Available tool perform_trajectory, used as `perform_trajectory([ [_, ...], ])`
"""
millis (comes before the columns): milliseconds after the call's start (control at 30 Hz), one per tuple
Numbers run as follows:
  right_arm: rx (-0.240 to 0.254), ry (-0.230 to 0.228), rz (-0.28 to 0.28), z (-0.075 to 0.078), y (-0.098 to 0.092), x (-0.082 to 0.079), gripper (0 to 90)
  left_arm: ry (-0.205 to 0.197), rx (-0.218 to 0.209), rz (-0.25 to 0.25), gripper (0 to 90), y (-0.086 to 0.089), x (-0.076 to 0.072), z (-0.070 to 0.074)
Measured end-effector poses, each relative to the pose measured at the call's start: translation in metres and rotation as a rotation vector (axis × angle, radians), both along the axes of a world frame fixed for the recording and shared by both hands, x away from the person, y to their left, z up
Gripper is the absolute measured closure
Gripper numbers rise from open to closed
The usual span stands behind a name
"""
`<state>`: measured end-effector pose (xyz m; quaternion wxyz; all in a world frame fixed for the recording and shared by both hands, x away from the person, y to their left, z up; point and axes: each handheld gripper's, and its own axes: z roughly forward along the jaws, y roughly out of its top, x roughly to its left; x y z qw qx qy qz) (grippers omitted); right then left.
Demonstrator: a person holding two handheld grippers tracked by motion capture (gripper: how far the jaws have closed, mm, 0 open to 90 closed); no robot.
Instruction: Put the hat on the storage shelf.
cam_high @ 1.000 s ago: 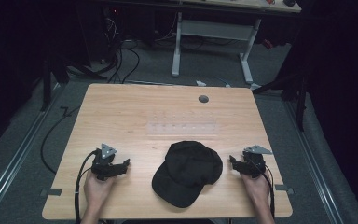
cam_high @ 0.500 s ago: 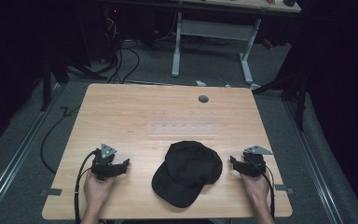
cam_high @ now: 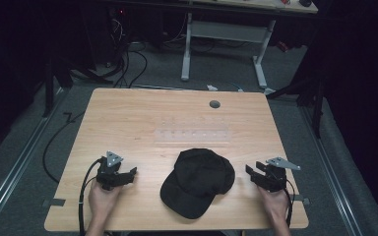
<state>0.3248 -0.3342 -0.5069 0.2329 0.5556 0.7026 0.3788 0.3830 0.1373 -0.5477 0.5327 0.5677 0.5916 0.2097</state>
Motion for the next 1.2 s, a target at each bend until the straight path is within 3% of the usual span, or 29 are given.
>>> perform_trajectory([
  [200,0.021,-0.031,0.028,0.01,0.007,-0.009,46.2,0.0,0.0,0.001,25.2,0.0,0.0,0.0],
  [567,0.074,-0.066,0.165,0.035,0.033,-0.017,40.8,0.0,0.001,0.003,25.2,0.0,0.0,0.0],
  [933,0.076,-0.039,0.244,0.046,0.06,0.003,38.5,0.0,0.0,0.003,25.2,0.0,0.0,0.0],
  [1200,0.08,0.028,0.257,0.039,0.073,0.024,36.2,0.0,0.0,0.003,25.1,0.0,0.0,0.0],
])
